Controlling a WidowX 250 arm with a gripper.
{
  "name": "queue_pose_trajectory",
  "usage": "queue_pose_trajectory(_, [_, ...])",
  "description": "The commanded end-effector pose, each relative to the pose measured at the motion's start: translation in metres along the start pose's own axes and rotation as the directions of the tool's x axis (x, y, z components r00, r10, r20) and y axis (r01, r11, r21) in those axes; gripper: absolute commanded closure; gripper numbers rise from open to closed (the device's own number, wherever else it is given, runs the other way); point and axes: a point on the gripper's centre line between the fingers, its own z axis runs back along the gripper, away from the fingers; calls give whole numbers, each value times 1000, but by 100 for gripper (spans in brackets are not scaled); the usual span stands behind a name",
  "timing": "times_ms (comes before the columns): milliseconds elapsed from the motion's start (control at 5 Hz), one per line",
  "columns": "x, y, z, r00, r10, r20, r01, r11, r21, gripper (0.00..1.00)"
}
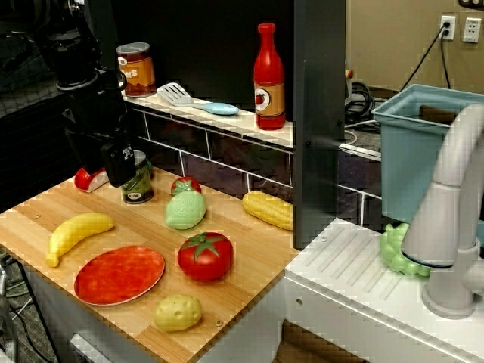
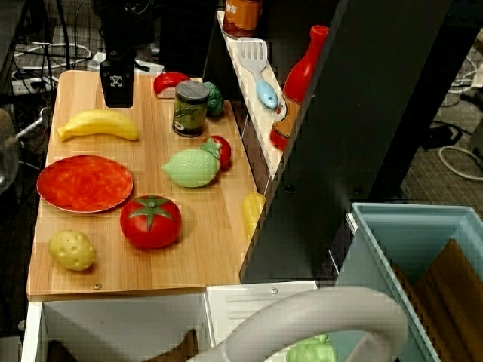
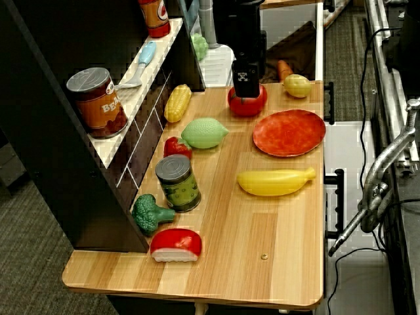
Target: Put banana on plate
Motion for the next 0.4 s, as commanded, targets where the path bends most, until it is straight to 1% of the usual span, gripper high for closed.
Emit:
queue_pose_trajectory(0, [0, 0, 0, 1000, 0, 0, 0, 1000, 0, 0])
queue_pose_trajectory(200, [-2, 9, -4, 997, -45, -56, 47, 998, 32, 0])
